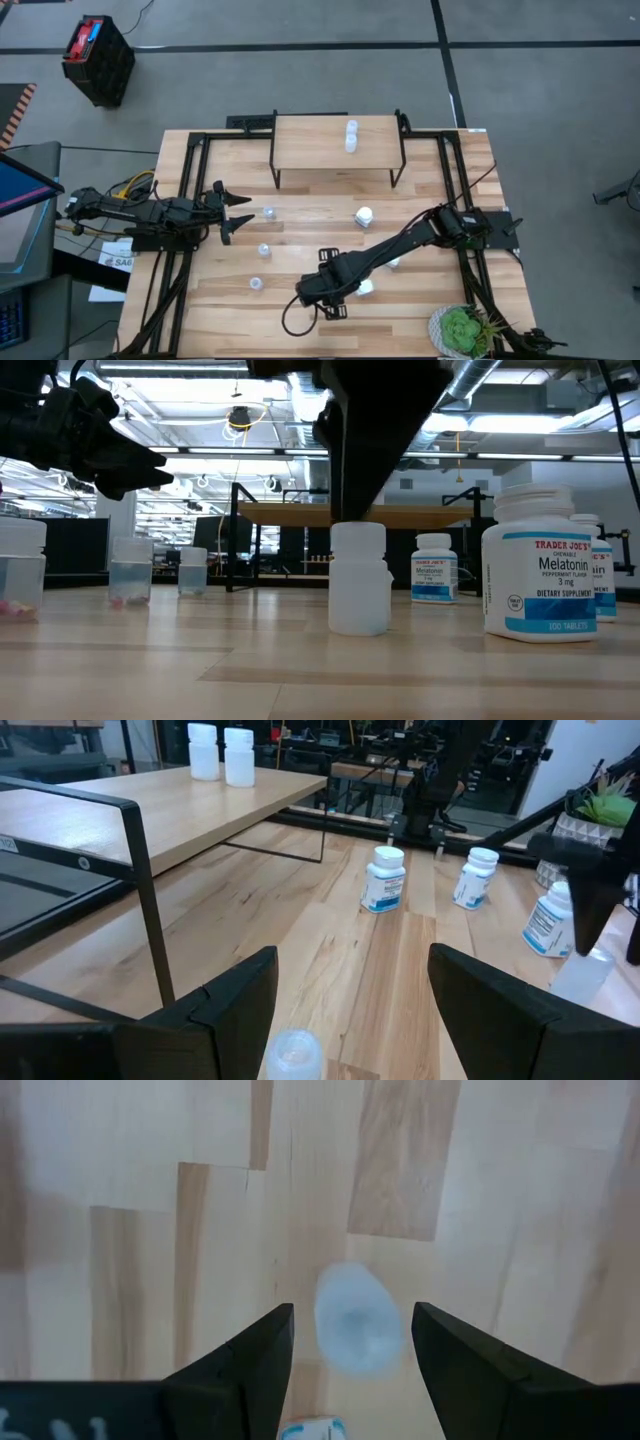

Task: Pick and place medicine bottles onto shelf by color
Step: Put the small white pill bottle on the shelf aligned with the other small white pill bottles

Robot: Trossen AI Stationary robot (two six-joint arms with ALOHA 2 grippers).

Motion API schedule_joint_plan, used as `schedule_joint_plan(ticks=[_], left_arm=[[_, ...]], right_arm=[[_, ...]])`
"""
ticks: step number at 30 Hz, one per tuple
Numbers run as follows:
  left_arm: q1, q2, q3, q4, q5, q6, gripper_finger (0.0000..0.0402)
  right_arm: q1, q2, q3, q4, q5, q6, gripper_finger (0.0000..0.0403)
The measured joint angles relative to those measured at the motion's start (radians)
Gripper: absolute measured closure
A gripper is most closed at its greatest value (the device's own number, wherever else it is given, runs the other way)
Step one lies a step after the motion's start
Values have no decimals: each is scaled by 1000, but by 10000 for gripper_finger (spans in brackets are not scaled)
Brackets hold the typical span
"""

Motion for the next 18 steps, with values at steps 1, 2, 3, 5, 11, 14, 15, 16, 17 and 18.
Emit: schedule_joint_plan(ticks=[1,2,3,5,11,14,15,16,17,18], left_arm=[[0,0,0,0,0,0,156],[0,0,0,0,0,0,156],[0,0,0,0,0,0,156],[0,0,0,0,0,0,156],[0,0,0,0,0,0,156],[0,0,0,0,0,0,156],[0,0,0,0,0,0,156],[0,0,0,0,0,0,156],[0,0,0,0,0,0,156],[0,0,0,0,0,2,156]], right_arm=[[0,3,-2,-9,-1,0,177],[1,11,-2,-8,-1,0,177],[0,21,1,1,-1,0,177],[1,35,-1,-2,4,1,177],[1,49,-1,4,4,20,177],[0,47,-1,2,3,22,181],[-1,47,-1,7,3,23,184],[-1,47,-1,9,4,23,189],[-1,47,-1,6,3,23,195],[0,47,-1,4,3,23,202]])
